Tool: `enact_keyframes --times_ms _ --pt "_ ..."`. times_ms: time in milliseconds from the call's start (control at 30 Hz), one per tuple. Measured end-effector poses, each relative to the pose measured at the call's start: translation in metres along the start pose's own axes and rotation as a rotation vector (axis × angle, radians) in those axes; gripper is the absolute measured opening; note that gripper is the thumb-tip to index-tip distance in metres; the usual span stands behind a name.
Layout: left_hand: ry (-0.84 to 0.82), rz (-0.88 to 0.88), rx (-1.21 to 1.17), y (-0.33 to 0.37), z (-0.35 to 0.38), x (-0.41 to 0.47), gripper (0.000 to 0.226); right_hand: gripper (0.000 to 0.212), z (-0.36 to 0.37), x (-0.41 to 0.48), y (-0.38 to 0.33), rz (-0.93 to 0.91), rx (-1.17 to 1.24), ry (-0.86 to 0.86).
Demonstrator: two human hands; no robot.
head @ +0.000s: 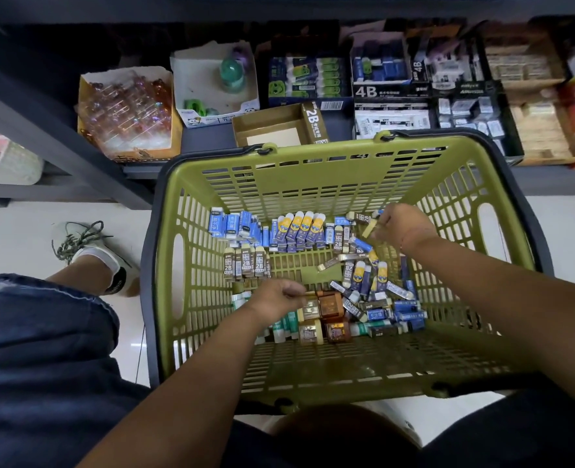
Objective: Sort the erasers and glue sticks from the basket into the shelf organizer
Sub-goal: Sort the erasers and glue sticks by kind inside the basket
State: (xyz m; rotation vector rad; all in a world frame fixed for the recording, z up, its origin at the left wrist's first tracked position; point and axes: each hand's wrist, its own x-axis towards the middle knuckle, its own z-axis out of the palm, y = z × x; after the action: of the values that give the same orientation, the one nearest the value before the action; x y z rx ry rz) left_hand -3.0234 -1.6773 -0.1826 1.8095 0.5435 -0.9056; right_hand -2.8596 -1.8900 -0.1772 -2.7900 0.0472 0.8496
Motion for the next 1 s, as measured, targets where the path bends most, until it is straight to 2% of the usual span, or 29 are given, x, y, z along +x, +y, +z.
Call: enact_keyframes --times_ms 67,167,267,367,467,533,633,700,800,900,1000 --pt "0.040 -0.019 -0.057 0.003 -0.004 0.000 0.030 0.012 -0.004 -0.018 -0.013 -0.072 0.121 -0.050" --pt "0.102 -0.058 -0.149 0.006 -0.010 0.001 0.034 0.009 0.006 -0.052 -0.038 -0.272 0.263 -0.350" --pt "0.088 -0.069 -0.147 0.006 -0.013 0.000 0.026 0.019 0.034 -0.078 -0.055 -0.389 0.197 -0.583" --pt "0.001 -0.055 -0.074 0.002 -0.009 -0.002 0.030 0.023 0.061 -0.089 -0.058 -0.427 0.112 -0.631" --pt "-0.042 -0.033 -0.034 0.002 -0.006 -0.003 0.038 0.016 0.064 -0.081 -0.050 -0.403 0.177 -0.566" --pt "-0.039 -0.041 -0.025 0.003 -0.006 -0.003 0.038 0.015 0.055 -0.066 -0.040 -0.344 0.262 -0.398" --pt "-0.032 -0.050 -0.030 0.001 -0.006 0.000 0.038 0.041 0.042 -0.036 -0.019 -0.251 0.095 -0.092" --pt "-0.010 -0.043 -0.056 0.001 -0.007 0.001 0.037 0.067 0.043 -0.021 -0.008 -0.177 0.014 -0.085" --pt "0.072 -0.013 -0.072 0.004 -0.008 0.004 0.033 0.093 0.061 -0.009 -0.003 -0.078 0.041 -0.134" --pt "0.120 0.062 0.068 0.013 -0.006 0.012 0.028 0.103 0.077 -0.008 -0.011 0.005 -0.014 -0.081" --pt "0.083 0.105 0.178 0.024 0.004 0.026 0.030 0.102 0.082 -0.008 -0.013 0.049 -0.027 -0.055"
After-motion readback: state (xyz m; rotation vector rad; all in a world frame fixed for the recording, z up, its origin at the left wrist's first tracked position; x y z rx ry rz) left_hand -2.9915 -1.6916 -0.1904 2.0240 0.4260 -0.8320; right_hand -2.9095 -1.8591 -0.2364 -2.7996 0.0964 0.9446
